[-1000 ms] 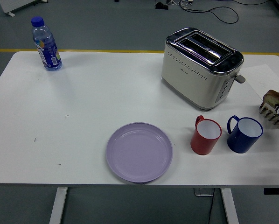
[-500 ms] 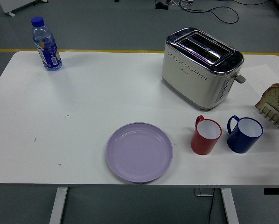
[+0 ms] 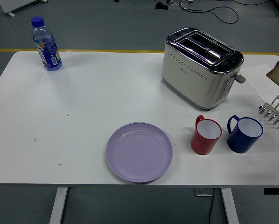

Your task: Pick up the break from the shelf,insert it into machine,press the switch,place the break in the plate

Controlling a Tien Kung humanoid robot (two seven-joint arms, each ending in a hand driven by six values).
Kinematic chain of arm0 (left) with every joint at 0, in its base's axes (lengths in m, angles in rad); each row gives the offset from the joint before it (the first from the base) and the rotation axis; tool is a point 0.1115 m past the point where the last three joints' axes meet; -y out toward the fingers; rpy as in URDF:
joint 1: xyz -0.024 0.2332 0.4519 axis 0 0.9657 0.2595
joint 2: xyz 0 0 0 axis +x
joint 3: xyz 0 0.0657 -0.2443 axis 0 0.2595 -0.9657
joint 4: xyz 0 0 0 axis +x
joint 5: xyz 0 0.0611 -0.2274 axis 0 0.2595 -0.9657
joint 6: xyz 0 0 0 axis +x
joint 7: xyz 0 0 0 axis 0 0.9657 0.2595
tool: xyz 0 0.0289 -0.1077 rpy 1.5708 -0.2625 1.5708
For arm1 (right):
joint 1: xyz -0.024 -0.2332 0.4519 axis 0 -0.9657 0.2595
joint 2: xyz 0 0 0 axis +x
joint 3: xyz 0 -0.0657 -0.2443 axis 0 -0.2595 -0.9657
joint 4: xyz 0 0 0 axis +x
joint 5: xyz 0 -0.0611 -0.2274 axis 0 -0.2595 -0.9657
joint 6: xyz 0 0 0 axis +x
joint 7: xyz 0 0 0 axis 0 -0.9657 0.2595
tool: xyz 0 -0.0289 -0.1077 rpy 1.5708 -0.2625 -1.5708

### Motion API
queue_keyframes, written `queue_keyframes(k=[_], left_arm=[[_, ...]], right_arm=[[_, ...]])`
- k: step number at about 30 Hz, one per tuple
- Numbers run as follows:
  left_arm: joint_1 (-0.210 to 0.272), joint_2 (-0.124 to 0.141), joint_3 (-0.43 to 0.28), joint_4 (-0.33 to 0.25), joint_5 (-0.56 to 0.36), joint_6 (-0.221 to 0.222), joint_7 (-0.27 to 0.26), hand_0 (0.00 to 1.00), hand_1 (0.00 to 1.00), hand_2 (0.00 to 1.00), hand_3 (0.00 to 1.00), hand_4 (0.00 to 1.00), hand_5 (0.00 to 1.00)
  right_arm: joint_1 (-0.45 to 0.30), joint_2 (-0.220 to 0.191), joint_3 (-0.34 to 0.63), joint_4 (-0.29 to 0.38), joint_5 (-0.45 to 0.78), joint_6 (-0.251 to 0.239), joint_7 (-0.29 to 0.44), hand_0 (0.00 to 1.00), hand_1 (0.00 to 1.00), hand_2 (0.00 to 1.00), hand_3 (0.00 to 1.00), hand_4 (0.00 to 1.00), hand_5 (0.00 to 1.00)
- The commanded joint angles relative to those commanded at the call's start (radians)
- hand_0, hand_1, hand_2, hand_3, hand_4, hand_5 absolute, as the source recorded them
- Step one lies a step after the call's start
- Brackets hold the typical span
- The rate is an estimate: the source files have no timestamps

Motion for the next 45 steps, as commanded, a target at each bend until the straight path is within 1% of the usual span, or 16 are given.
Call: queue_keyframes(k=[4, 5, 10, 11, 15, 16, 17, 22, 23, 28, 29, 32, 34, 35, 40, 45], left_arm=[[0.002, 0.000, 0.003, 0.000, -0.003, 0.000, 0.001, 0.613, 0.508, 0.478, 0.576, 0.385, 0.910], [0.002, 0.000, 0.004, 0.000, -0.004, 0.000, 0.001, 0.614, 0.508, 0.478, 0.576, 0.386, 0.911], [0.000, 0.000, 0.012, 0.000, -0.013, 0.001, 0.001, 0.614, 0.508, 0.478, 0.576, 0.386, 0.911], [-0.001, 0.000, 0.012, 0.000, -0.014, 0.001, 0.001, 0.614, 0.508, 0.477, 0.575, 0.385, 0.910], [-0.004, 0.000, 0.017, 0.000, -0.018, 0.001, 0.002, 0.614, 0.508, 0.477, 0.575, 0.385, 0.910], [-0.004, 0.000, 0.019, 0.000, -0.019, 0.002, 0.002, 0.614, 0.508, 0.477, 0.575, 0.385, 0.910], [-0.005, 0.000, 0.020, 0.000, -0.020, 0.002, 0.003, 0.614, 0.509, 0.476, 0.576, 0.384, 0.910], [-0.006, 0.000, 0.029, 0.000, -0.030, 0.003, 0.004, 0.614, 0.509, 0.476, 0.576, 0.384, 0.910], [-0.006, 0.000, 0.031, 0.000, -0.032, 0.003, 0.004, 0.614, 0.508, 0.476, 0.575, 0.383, 0.911], [-0.006, 0.000, 0.037, 0.000, -0.038, 0.006, 0.005, 0.614, 0.508, 0.476, 0.575, 0.383, 0.911], [-0.006, 0.000, 0.037, 0.000, -0.038, 0.007, 0.005, 0.613, 0.507, 0.473, 0.575, 0.383, 0.909], [-0.005, 0.000, 0.057, 0.000, -0.060, 0.012, 0.006, 0.613, 0.507, 0.473, 0.575, 0.383, 0.909], [-0.004, 0.000, 0.063, 0.000, -0.067, 0.015, 0.006, 0.613, 0.507, 0.473, 0.575, 0.383, 0.909], [-0.004, 0.000, 0.070, 0.000, -0.078, 0.020, 0.006, 0.613, 0.505, 0.472, 0.575, 0.383, 0.910], [-0.002, 0.000, 0.091, 0.000, -0.101, 0.028, 0.007, 0.613, 0.505, 0.472, 0.575, 0.383, 0.910], [-0.001, 0.000, 0.105, 0.000, -0.110, 0.030, 0.006, 0.613, 0.505, 0.472, 0.575, 0.383, 0.909]], right_arm=[[0.040, -0.031, -0.005, 0.010, 0.058, -0.014, 0.003, 0.252, 0.289, 0.367, 0.471, 0.364, 0.002], [0.055, -0.042, -0.009, 0.013, 0.086, -0.019, 0.002, 0.158, 0.211, 0.330, 0.446, 0.350, 0.002], [0.122, -0.088, -0.049, 0.041, 0.211, -0.033, -0.016, 0.158, 0.211, 0.330, 0.446, 0.350, 0.002], [0.129, -0.092, -0.052, 0.044, 0.217, -0.034, -0.017, 0.127, 0.188, 0.313, 0.433, 0.353, 0.002], [0.186, -0.103, -0.086, 0.048, 0.283, -0.033, -0.015, 0.127, 0.188, 0.313, 0.433, 0.353, 0.002], [0.198, -0.105, -0.095, 0.047, 0.295, -0.028, -0.015, 0.127, 0.188, 0.313, 0.433, 0.353, 0.002], [0.214, -0.107, -0.104, 0.045, 0.314, -0.023, -0.014, 0.094, 0.169, 0.302, 0.422, 0.380, 0.002], [0.311, -0.117, -0.175, 0.024, 0.434, 0.033, 0.017, 0.094, 0.169, 0.302, 0.422, 0.380, 0.002], [0.333, -0.117, -0.194, 0.015, 0.458, 0.047, 0.030, 0.075, 0.149, 0.286, 0.398, 0.325, 0.002], [0.412, -0.104, -0.264, -0.030, 0.494, 0.092, 0.079, 0.075, 0.149, 0.286, 0.398, 0.325, 0.002], [0.426, -0.099, -0.275, -0.040, 0.490, 0.101, 0.088, 0.051, 0.122, 0.260, 0.385, 0.248, 0.002], [0.469, -0.077, -0.321, -0.077, 0.460, 0.131, 0.115, 0.051, 0.122, 0.260, 0.385, 0.248, 0.002], [0.478, -0.072, -0.332, -0.085, 0.455, 0.137, 0.122, 0.051, 0.122, 0.260, 0.385, 0.248, 0.002], [0.493, -0.063, -0.350, -0.100, 0.450, 0.149, 0.137, 0.037, 0.117, 0.246, 0.353, 0.182, 0.002], [0.545, -0.026, -0.412, -0.155, 0.449, 0.180, 0.177, 0.037, 0.117, 0.246, 0.353, 0.182, 0.002], [0.581, 0.010, -0.439, -0.196, 0.452, 0.186, 0.186, 0.040, 0.114, 0.244, 0.346, 0.181, 0.002]])
